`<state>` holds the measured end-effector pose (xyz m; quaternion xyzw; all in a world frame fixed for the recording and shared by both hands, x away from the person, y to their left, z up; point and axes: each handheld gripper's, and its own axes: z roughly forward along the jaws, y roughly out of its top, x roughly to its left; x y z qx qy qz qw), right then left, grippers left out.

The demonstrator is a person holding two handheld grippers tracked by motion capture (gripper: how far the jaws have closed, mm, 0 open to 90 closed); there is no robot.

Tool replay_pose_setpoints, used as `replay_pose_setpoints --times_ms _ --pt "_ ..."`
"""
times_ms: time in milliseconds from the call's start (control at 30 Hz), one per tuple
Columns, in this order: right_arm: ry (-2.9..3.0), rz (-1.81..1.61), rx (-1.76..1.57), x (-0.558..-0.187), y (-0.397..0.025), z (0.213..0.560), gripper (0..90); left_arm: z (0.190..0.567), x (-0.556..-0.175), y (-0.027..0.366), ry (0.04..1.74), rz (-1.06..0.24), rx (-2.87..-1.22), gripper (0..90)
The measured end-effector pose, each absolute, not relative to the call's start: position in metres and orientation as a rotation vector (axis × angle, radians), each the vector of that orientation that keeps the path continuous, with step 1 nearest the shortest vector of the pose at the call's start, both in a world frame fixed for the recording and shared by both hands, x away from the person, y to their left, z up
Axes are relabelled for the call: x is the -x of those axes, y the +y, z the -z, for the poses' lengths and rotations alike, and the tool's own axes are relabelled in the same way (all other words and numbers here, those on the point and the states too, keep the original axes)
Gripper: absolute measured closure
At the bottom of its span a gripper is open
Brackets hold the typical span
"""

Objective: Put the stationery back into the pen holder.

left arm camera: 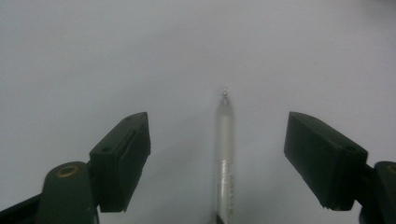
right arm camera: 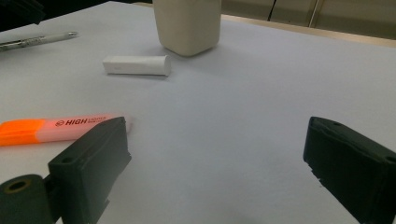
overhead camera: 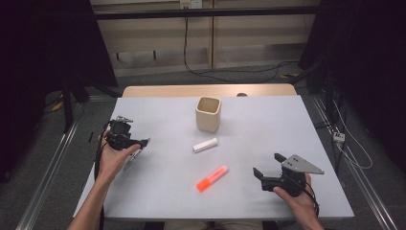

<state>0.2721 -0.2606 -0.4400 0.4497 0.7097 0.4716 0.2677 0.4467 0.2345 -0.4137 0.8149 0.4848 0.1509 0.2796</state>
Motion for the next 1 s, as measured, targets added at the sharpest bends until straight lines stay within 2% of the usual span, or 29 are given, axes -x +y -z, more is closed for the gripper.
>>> replay_pose_setpoints --times_ms 400,467,900,1000 --pt "1.911 -1.271 -1.217 -0.271 -0.261 0.440 6.2 0.428 -0.454 0.225 1.327 -0.336 -2.283 36.2" --pt "1.911 -1.271 -1.216 -0.271 -0.261 0.440 6.2 0.428 -0.455 0.224 1.318 -0.320 -2.298 44.4" --pt "1.918 -1.269 -1.212 -0.271 -0.260 0.440 6.1 0.432 -0.459 0.219 1.327 -0.293 -2.328 64.7" --pt "1.915 -1.271 -1.213 -0.271 -0.260 0.440 6.1 0.432 -0.459 0.219 1.327 -0.278 -2.334 65.9"
